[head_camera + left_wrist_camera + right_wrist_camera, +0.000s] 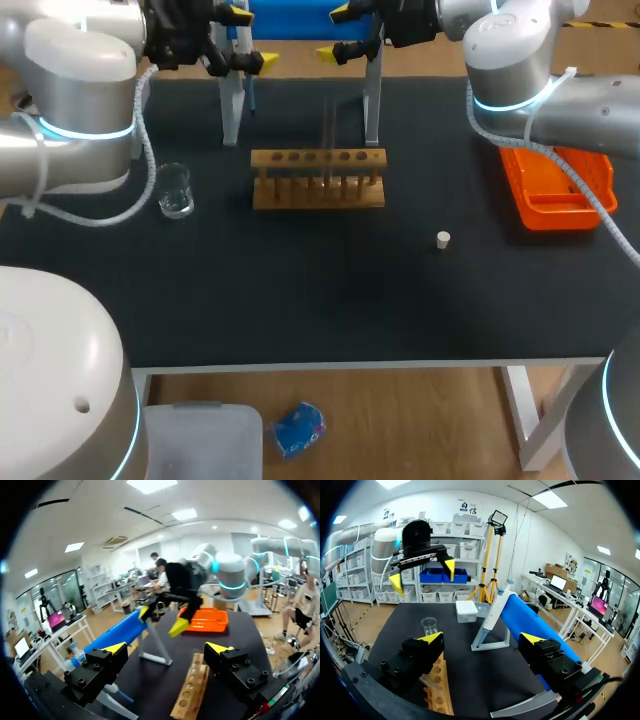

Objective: Invert the test tube, pick up the pipette, mount the tip to pipette, aspirate from beaker and dispense into the tube, eject the tip, return the pipette, and cap with the stopper.

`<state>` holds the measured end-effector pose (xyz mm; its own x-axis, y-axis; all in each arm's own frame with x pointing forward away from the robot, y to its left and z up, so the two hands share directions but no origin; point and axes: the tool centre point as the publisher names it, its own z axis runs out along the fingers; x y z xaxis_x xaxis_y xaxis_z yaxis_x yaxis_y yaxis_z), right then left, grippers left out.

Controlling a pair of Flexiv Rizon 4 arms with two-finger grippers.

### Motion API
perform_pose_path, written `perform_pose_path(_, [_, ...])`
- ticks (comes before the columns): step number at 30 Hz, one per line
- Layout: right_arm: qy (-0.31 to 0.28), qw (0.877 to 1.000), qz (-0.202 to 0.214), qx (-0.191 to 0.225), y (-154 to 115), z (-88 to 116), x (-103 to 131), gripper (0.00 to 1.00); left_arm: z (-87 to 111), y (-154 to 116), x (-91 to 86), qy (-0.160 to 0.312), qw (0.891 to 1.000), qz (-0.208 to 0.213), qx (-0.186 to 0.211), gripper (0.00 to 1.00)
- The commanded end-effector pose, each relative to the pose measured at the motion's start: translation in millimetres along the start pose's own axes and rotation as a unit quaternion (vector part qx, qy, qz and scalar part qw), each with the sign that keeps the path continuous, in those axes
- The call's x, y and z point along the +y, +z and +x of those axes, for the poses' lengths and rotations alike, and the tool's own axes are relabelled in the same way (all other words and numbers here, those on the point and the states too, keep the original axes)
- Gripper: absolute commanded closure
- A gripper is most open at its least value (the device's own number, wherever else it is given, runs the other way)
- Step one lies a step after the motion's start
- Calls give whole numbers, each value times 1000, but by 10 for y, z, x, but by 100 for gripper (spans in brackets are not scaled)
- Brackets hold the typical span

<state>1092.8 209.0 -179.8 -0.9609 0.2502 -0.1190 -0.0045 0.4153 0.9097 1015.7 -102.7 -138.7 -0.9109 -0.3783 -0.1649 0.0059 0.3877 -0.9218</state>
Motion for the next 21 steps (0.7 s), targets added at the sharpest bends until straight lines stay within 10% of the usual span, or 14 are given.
perform_pose_path(1, [0, 1000, 1, 1, -5, -8, 2, 0, 252, -154, -31, 13, 999, -8, 34, 0])
perform_pose_path(11, [0, 1000, 1, 1, -5, -8, 2, 0, 509, 104, 132, -51, 997, -35, -37, 0])
perform_pose_path(21, [0, 1000, 1, 1, -5, -8, 2, 0, 726, 433, 422, -50, 998, -27, -19, 0])
